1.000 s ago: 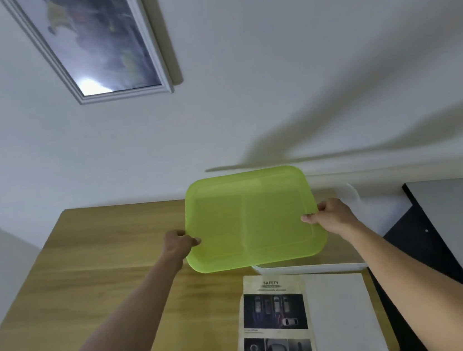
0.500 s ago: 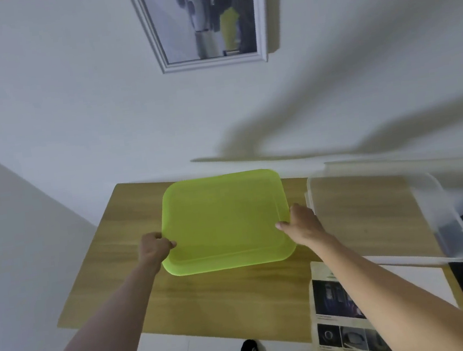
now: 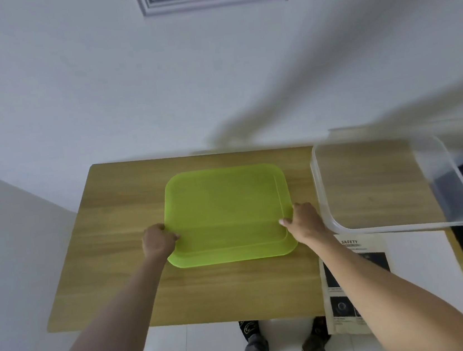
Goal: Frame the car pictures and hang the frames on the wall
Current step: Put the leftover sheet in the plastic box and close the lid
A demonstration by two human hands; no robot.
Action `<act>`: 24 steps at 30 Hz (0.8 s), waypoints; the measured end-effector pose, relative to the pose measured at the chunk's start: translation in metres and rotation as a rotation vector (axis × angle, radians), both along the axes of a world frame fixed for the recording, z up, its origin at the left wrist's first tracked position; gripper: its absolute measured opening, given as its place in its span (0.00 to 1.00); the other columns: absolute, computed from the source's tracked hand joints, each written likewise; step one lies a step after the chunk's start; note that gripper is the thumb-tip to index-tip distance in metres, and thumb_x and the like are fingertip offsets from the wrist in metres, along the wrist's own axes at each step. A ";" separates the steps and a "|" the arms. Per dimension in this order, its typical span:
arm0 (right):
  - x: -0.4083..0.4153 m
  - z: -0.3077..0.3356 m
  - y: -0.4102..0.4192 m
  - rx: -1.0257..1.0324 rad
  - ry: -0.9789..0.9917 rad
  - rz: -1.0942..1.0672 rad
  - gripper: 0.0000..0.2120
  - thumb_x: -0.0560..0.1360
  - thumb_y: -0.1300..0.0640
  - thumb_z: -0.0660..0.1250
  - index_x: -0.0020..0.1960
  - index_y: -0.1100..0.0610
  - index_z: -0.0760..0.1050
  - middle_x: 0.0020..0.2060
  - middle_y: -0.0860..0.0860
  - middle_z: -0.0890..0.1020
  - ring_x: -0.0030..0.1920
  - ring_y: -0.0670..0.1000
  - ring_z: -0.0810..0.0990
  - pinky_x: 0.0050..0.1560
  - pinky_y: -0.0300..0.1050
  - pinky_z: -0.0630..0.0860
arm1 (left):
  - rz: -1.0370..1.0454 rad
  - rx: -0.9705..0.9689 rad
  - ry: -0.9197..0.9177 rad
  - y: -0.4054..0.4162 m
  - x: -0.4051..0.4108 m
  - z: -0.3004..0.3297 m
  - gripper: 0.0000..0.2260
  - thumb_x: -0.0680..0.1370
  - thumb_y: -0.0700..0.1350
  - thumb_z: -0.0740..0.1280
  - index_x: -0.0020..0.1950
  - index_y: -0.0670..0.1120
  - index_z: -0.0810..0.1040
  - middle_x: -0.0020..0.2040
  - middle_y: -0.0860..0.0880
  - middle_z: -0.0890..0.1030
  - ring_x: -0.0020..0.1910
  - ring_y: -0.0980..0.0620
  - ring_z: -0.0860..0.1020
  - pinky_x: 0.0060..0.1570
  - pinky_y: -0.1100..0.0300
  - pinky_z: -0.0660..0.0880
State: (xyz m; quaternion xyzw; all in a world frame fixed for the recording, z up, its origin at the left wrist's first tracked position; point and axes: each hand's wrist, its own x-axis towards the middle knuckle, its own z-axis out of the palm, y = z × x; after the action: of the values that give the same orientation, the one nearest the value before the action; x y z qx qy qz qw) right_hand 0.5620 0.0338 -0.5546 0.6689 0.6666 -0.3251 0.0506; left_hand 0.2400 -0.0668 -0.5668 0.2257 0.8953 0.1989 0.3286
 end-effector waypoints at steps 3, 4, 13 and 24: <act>0.000 -0.001 -0.005 0.036 -0.022 0.033 0.20 0.81 0.48 0.64 0.62 0.64 0.73 0.59 0.59 0.74 0.57 0.58 0.77 0.51 0.46 0.73 | -0.032 -0.015 0.071 -0.002 0.008 0.000 0.24 0.70 0.39 0.74 0.65 0.36 0.76 0.61 0.36 0.78 0.60 0.36 0.76 0.58 0.46 0.74; 0.000 -0.001 -0.007 0.051 -0.023 0.049 0.20 0.81 0.48 0.64 0.62 0.64 0.73 0.59 0.59 0.74 0.57 0.58 0.77 0.52 0.47 0.73 | -0.049 -0.041 0.118 -0.003 0.011 0.003 0.25 0.71 0.41 0.74 0.66 0.37 0.74 0.63 0.36 0.76 0.62 0.36 0.74 0.58 0.45 0.73; 0.065 0.040 -0.005 0.507 0.201 0.319 0.14 0.80 0.59 0.65 0.65 0.60 0.76 0.54 0.55 0.80 0.49 0.56 0.82 0.47 0.51 0.81 | -0.358 0.292 0.549 0.004 0.124 0.033 0.14 0.73 0.45 0.69 0.54 0.39 0.76 0.50 0.41 0.79 0.50 0.39 0.76 0.47 0.47 0.74; 0.301 0.032 -0.045 0.597 0.227 0.157 0.07 0.75 0.62 0.70 0.49 0.53 0.83 0.46 0.47 0.83 0.39 0.48 0.83 0.38 0.48 0.81 | -0.495 0.080 0.314 -0.026 0.362 0.020 0.22 0.74 0.59 0.63 0.60 0.45 0.71 0.57 0.47 0.73 0.56 0.46 0.73 0.49 0.51 0.73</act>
State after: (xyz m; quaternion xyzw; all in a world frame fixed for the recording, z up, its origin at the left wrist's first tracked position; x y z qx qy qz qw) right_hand 0.8630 -0.0116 -0.5226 0.5605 0.7833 -0.1828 -0.1974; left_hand 0.6024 -0.0931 -0.5463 0.4780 0.8444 0.1106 0.2153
